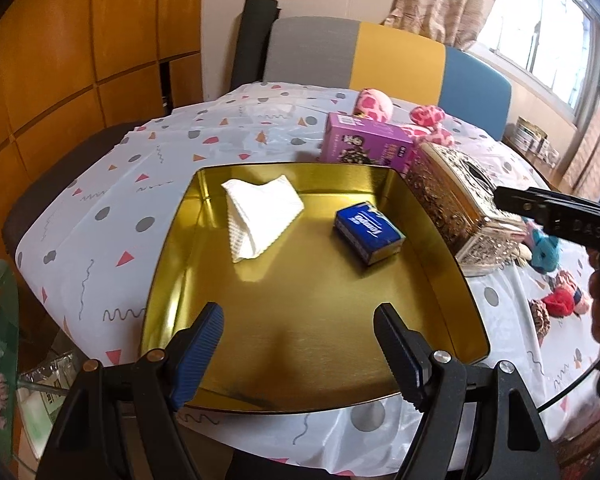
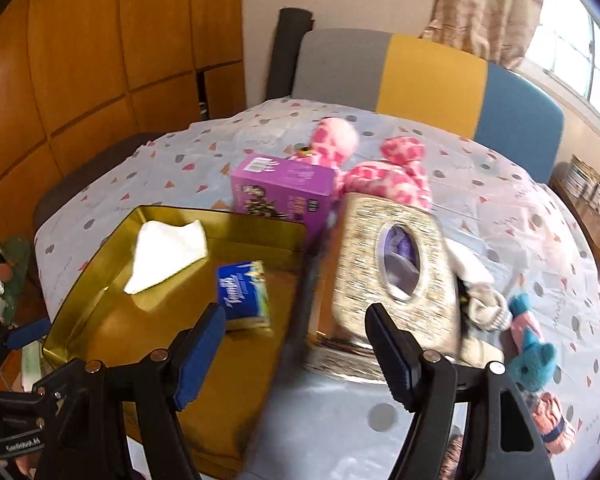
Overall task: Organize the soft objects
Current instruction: 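Grasp the brown satin scrunchie with the left gripper while the right tool returns to the table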
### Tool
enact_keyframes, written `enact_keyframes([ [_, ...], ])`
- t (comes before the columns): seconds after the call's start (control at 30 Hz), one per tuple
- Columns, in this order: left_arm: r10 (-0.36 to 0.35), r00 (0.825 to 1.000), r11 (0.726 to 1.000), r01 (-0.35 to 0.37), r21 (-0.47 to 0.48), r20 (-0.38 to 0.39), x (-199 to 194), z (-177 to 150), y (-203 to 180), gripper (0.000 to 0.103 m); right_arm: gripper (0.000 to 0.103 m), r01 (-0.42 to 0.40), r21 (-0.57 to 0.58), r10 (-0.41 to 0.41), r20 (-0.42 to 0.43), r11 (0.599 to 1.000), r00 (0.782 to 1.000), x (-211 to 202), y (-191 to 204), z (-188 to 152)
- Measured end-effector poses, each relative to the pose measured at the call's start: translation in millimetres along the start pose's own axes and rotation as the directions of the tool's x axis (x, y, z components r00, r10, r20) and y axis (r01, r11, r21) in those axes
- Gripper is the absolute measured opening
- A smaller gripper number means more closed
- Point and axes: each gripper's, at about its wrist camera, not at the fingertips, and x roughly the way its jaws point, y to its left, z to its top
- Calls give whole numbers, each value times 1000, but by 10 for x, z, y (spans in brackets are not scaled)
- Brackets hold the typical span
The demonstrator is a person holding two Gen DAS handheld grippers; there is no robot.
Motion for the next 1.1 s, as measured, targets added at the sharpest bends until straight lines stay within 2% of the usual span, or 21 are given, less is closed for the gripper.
enact_keyframes([
  [0.17,-19,1000,999,20,44,-11,17,-3,-162,78,73,46,57,-47,12,997,999,-174,-374,-140],
  [0.33,-57,998,995,57,87,-9,6,27,-350,78,73,140,170,-144,10,975,990,-355,-986,-326],
  [0.47,-87,996,985,88,150,-18,21,36,-572,78,73,226,304,-234,-11,925,972,-488,-1567,-550],
  [0.6,-124,991,968,130,214,-42,45,22,-836,78,74,306,441,-314,-55,844,948,-550,-2122,-837],
  [0.73,-165,984,937,179,301,-72,74,15,-1188,78,74,356,552,-363,-102,754,926,-546,-2532,-1155],
  [0.8,-189,978,915,209,347,-89,98,17,-1414,77,74,356,622,-359,-127,697,925,-561,-2712,-1332],
  [0.87,-224,968,891,250,378,-114,149,10,-1672,77,74,345,670,-349,-135,658,927,-607,-2821,-1403],
  [0.93,-256,956,868,292,401,-143,201,-3,-1899,77,74,325,701,-352,-112,635,929,-661,-2892,-1430],
  [1.1,-316,928,777,373,506,-198,363,-103,-2585,77,74,278,733,-316,-90,621,944,-694,-2916,-1476],
])
